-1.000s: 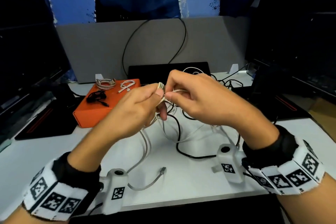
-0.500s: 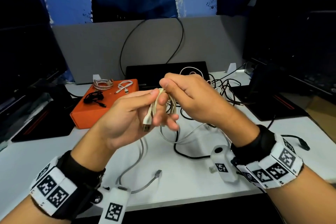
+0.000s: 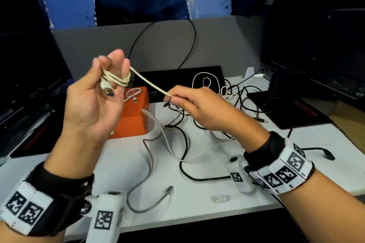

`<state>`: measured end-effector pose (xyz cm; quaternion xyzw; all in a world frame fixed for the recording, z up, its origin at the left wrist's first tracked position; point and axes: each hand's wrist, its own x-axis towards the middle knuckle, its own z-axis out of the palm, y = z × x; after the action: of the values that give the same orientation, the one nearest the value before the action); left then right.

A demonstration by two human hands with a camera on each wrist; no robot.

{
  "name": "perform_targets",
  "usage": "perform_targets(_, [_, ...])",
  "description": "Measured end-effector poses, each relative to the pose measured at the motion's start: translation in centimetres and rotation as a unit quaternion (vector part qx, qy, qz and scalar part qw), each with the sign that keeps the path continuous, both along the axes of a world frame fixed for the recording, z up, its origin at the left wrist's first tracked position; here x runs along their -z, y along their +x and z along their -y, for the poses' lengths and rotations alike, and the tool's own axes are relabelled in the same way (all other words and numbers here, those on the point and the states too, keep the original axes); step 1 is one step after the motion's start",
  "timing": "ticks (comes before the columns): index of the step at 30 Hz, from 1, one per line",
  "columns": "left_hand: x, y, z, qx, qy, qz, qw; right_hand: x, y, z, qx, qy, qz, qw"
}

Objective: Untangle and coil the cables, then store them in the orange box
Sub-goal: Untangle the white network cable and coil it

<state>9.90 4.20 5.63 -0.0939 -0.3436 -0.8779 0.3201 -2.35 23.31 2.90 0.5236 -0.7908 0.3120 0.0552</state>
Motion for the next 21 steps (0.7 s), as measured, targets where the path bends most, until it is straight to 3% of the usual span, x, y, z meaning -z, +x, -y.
perform_targets(2, [0.9, -0.7, -0.1, -0.106, -0.127, 0.062, 0.984, 0.7, 0.7, 0.7, -0.032, 0.035, -0.011, 0.999])
perform_targets(5, [2.5, -1.5, -0.6, -0.211, -0.352, 0.118, 0.904, 1.6, 1.3, 1.5, -0.069, 0.077, -0.046, 0.994])
perform_targets(7, [3.1, -1.5, -0.5, -0.233, -0.489, 0.15, 0.827, 1.5, 1.3, 1.4, -0.075, 0.089, -0.065, 0.991])
perform_targets(10, [3.1, -0.9, -0.5, -0.24, -0.68, 0.225, 0.656, 0.4, 1.2, 0.6, -0.067, 0.058, -0.071, 0.993])
perform_targets(11, [3.0, -0.8, -0.6, -0.191, -0.701, 0.24, 0.643, 0.0, 1.1, 0.3, -0.061, 0.042, -0.069, 0.995])
perform_targets(14, [2.1, 0.1, -0.7, 0.017, -0.638, 0.231, 0.734, -1.0, 0.8, -0.5, -0.057, -0.013, -0.013, 0.998])
perform_targets(15, [1.8, 0.3, -0.5, 0.052, -0.625, 0.221, 0.747, -1.2, 0.7, -0.8, -0.059, -0.03, 0.01, 0.998])
perform_targets(18, [1.7, 0.5, 0.0, 0.11, -0.614, 0.2, 0.755, -1.2, 0.7, -0.9, -0.082, -0.052, 0.041, 0.994])
perform_targets(21, [1.7, 0.3, 0.2, 0.118, -0.533, 0.201, 0.813, -1.0, 0.5, -0.5, -0.086, -0.078, 0.052, 0.992])
